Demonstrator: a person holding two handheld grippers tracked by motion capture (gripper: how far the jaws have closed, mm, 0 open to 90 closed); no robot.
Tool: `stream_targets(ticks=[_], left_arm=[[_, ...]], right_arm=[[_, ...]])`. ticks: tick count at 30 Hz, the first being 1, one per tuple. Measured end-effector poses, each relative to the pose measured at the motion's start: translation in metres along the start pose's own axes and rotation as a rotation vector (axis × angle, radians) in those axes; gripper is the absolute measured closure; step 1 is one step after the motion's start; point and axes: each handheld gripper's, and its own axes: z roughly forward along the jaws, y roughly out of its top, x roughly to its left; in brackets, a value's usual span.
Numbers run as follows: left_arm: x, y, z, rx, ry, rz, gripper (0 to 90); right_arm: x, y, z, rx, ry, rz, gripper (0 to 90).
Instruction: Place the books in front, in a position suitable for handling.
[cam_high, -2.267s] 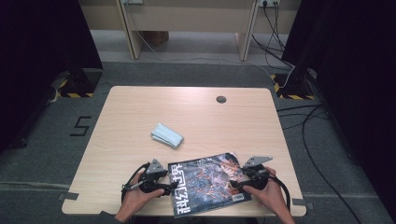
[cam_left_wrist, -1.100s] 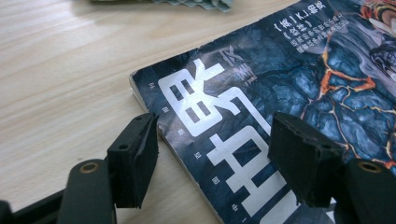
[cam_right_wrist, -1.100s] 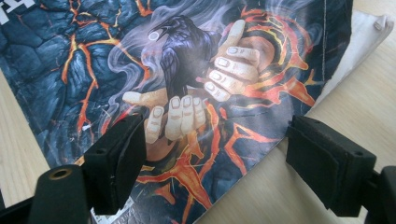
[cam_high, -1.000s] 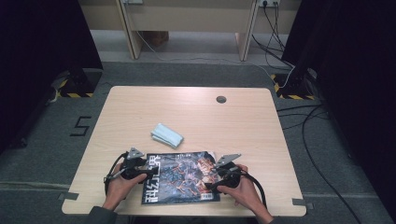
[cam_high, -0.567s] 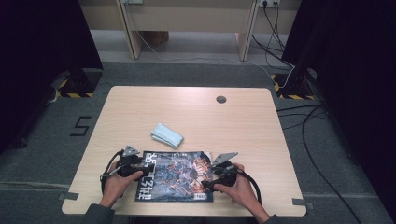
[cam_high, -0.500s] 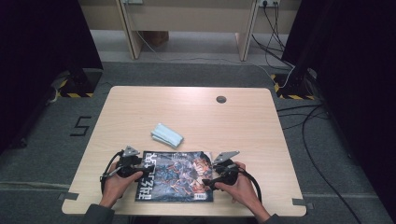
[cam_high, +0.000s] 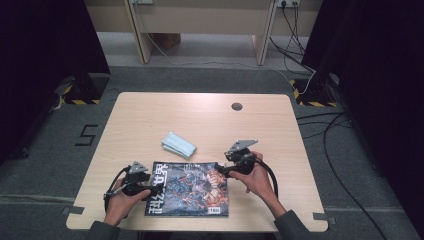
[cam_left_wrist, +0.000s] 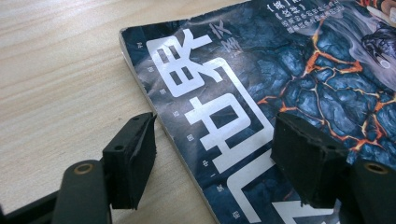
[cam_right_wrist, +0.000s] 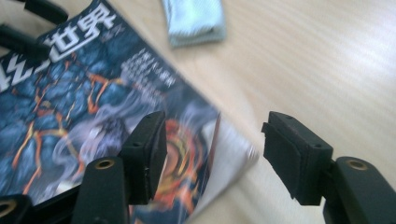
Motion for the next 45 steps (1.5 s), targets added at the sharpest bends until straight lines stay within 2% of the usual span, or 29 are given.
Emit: stream_targets(ticks=[3, 4, 9, 11, 16, 17, 24, 26, 29, 36, 38, 45], left_arm=[[0.000, 0.000, 0.000, -0.002, -0.001, 0.002, 29.8], [0.000, 0.000, 0.000, -0.002, -0.001, 0.003, 29.8], [0.000, 0.000, 0.000, -0.002, -0.002, 0.004, 29.7], [0.000, 0.000, 0.000, -0.002, -0.001, 0.004, 29.7], [0.000, -0.001, 0.000, -0.004, 0.001, 0.003, 29.5], [0.000, -0.001, 0.000, -0.005, 0.002, 0.004, 29.3], [0.000, -0.001, 0.000, -0.005, 0.002, 0.005, 29.2], [0.000, -0.001, 0.000, -0.005, 0.003, 0.004, 29.2], [0.000, -0.001, 0.000, -0.005, 0.002, 0.006, 29.1], [0.000, -0.001, 0.000, -0.006, 0.003, 0.006, 29.1], [0.000, -0.001, 0.000, -0.006, 0.002, 0.006, 29.1], [0.000, -0.001, 0.000, -0.007, 0.004, 0.006, 29.1]], right_arm=[[-0.003, 0.015, 0.008, -0.005, 0.005, -0.006, 44.0], [-0.005, 0.025, 0.015, -0.001, 0.015, -0.008, 45.9], [-0.007, 0.039, 0.026, 0.016, 0.013, -0.025, 49.0], [-0.008, 0.049, 0.035, 0.014, 0.016, -0.023, 51.3], [-0.008, 0.060, 0.048, 0.010, 0.019, -0.010, 52.9], [-0.009, 0.064, 0.056, 0.014, 0.021, -0.004, 53.5], [-0.012, 0.075, 0.078, 0.044, 0.020, -0.004, 54.9], [-0.013, 0.079, 0.088, 0.049, 0.021, 0.010, 55.6], [-0.012, 0.084, 0.096, 0.058, 0.022, -0.007, 56.5], [-0.009, 0.091, 0.108, 0.064, 0.026, -0.001, 56.7], [-0.006, 0.094, 0.115, 0.087, 0.024, -0.019, 56.7], [-0.001, 0.100, 0.126, 0.125, 0.016, -0.023, 56.7]])
